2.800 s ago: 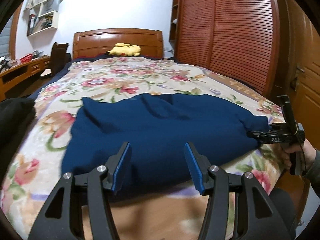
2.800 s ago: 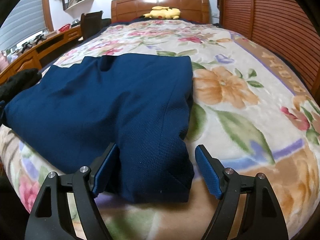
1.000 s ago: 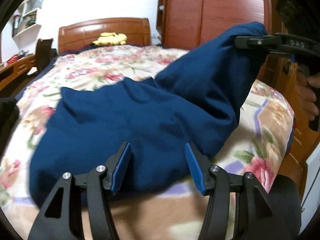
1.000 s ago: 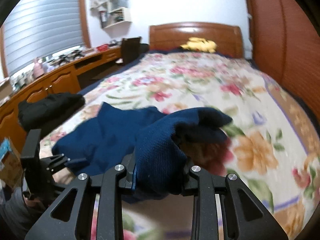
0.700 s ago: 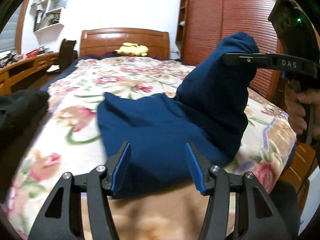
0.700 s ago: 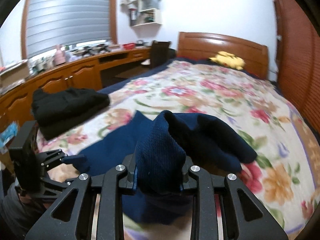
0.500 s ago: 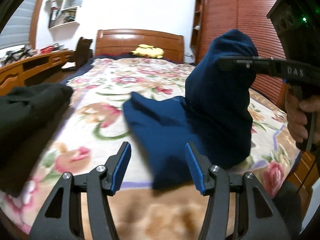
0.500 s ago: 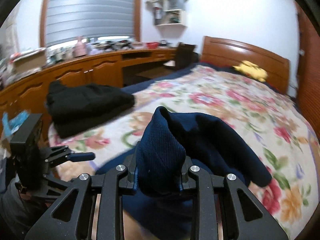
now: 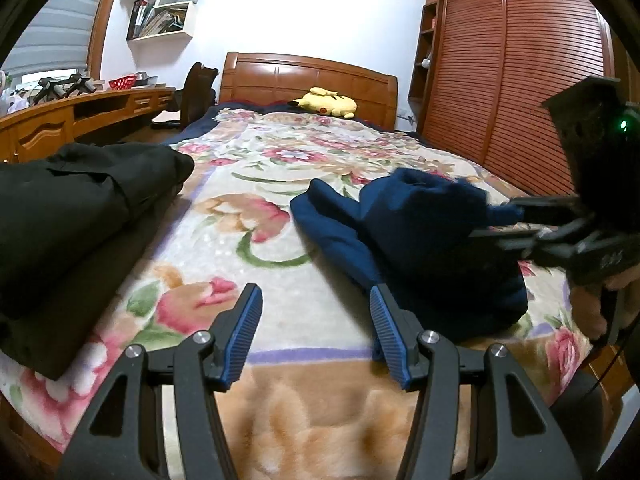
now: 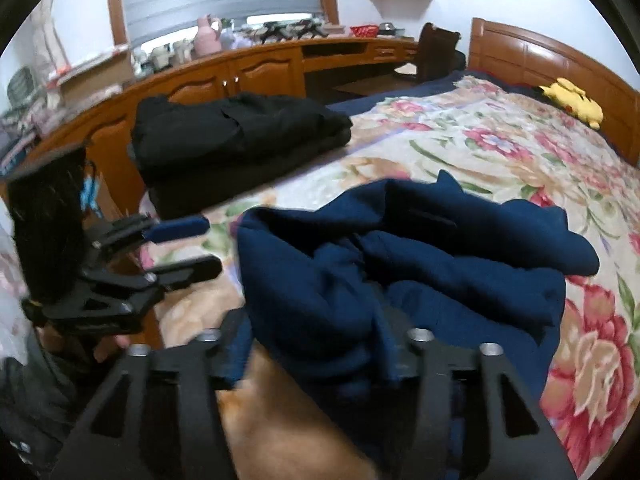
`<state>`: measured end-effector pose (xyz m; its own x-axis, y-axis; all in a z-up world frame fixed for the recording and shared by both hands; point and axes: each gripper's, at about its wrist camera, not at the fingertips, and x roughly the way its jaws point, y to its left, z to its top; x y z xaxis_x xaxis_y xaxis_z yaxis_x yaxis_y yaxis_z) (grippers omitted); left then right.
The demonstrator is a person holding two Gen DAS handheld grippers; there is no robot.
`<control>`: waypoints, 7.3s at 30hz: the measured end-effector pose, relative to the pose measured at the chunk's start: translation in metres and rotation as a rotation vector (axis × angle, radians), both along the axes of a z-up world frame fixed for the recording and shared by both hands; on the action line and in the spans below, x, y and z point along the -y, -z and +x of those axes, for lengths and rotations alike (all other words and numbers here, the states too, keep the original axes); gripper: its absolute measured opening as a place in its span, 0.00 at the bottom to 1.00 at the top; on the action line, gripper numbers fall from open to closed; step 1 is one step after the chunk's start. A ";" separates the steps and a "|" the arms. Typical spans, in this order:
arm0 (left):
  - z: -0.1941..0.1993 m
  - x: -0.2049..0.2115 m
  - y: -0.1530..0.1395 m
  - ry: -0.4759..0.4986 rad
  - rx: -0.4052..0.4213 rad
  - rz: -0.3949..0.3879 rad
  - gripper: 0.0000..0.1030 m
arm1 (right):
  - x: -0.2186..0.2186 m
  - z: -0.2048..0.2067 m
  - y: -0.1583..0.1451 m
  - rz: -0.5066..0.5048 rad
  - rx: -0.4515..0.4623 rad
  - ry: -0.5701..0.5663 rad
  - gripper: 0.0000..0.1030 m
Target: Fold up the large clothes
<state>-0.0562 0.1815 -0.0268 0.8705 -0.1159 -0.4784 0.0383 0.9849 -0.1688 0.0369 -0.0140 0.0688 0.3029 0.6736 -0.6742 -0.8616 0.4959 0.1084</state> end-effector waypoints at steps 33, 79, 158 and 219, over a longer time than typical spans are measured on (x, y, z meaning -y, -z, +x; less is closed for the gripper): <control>0.008 0.016 -0.009 -0.001 0.032 -0.026 0.54 | 0.027 0.068 0.034 -0.125 0.004 0.145 0.72; -0.001 0.034 0.018 0.032 -0.077 0.054 0.54 | 0.065 0.222 0.072 -0.206 -0.016 0.424 0.75; -0.012 -0.136 -0.153 -0.246 0.154 0.283 0.01 | -0.142 0.137 -0.120 -0.096 0.378 0.191 0.03; -0.040 -0.203 -0.090 -0.491 -0.131 0.247 0.38 | -0.126 -0.016 -0.050 0.089 0.223 -0.006 0.78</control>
<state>-0.0964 0.3848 0.0632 0.7255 0.4169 -0.5476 -0.4404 0.8926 0.0961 0.0204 0.1121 0.1193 0.4336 0.7295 -0.5290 -0.8718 0.4881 -0.0415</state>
